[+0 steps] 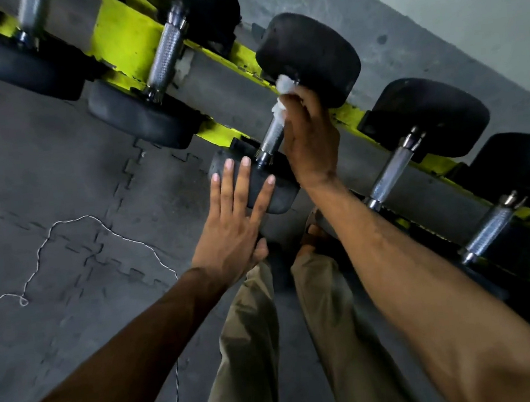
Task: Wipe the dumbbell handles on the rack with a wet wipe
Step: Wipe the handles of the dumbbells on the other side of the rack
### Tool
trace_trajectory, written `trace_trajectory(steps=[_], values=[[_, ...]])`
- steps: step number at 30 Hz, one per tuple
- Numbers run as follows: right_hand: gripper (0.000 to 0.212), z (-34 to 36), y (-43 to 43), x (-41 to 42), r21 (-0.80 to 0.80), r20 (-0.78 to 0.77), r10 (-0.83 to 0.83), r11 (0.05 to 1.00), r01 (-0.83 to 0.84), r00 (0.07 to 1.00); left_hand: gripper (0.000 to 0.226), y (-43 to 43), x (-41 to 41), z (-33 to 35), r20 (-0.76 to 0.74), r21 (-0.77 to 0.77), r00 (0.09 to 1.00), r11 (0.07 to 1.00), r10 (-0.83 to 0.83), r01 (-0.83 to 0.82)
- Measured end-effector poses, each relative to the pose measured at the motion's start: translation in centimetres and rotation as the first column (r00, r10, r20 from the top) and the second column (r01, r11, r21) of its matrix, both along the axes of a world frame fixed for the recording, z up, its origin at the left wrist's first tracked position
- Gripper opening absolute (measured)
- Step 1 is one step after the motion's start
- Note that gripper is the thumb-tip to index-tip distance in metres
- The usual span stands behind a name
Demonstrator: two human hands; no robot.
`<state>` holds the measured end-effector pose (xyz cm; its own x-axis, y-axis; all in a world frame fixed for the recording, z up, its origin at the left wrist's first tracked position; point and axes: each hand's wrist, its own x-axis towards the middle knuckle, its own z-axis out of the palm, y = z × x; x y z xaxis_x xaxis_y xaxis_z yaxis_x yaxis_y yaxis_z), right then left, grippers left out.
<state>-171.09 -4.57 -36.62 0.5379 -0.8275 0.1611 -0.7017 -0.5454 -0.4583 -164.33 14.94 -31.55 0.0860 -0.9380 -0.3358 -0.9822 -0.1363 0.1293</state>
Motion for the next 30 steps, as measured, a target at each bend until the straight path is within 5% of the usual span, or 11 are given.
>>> trace_trajectory(steps=[4, 6, 9, 11, 14, 19, 24, 30], values=[[0.023, 1.0, -1.8, 1.4, -0.041, -0.331, 0.158, 0.983, -0.182, 0.930, 0.115, 0.2, -0.1, -0.1, -0.005, 0.016, 1.000, 1.000, 0.007, -0.006], [0.020, 2.1, -2.0, 2.5, 0.107, -0.506, 0.386, 0.916, -0.387, 0.772, 0.117, 0.4, -0.2, 0.2, 0.008, 0.035, 1.000, 0.999, -0.002, 0.002], [0.029, 4.4, -2.8, 4.5, 0.374, -0.549, 0.690, 0.707, -0.600, 0.471, 0.120, 0.2, -0.1, 0.6, 0.017, 0.043, 1.000, 0.999, 0.003, -0.004], [0.026, 5.7, -4.3, 5.4, 0.327, -0.661, 0.665, 0.672, -0.665, 0.347, 0.122, 0.0, -0.1, 0.7, 0.025, 0.034, 1.000, 0.999, 0.005, -0.006], [0.024, 6.0, -4.9, 5.7, 0.250, -0.758, 0.560, 0.724, -0.643, 0.336, 0.122, -0.2, -0.2, 0.6, 0.025, 0.026, 1.000, 1.000, 0.011, -0.012], [0.033, 5.7, -2.4, 8.9, 0.522, -0.744, 0.667, 0.614, -0.593, 0.035, 0.116, 0.0, -0.2, 0.4, 0.038, 0.052, 0.999, 0.999, 0.013, -0.015], [0.025, 7.0, -2.1, 7.8, 0.573, -0.579, 0.800, 0.537, -0.618, 0.159, 0.101, 0.0, 0.4, 1.3, -0.051, 0.007, 0.998, 0.999, 0.042, -0.041], [0.009, 5.5, -4.9, 2.2, 0.231, -0.448, 0.620, 0.776, -0.587, 0.644, 0.057, -1.3, 1.9, 2.2, -0.251, -0.164, 0.944, 0.952, 0.212, -0.258]])
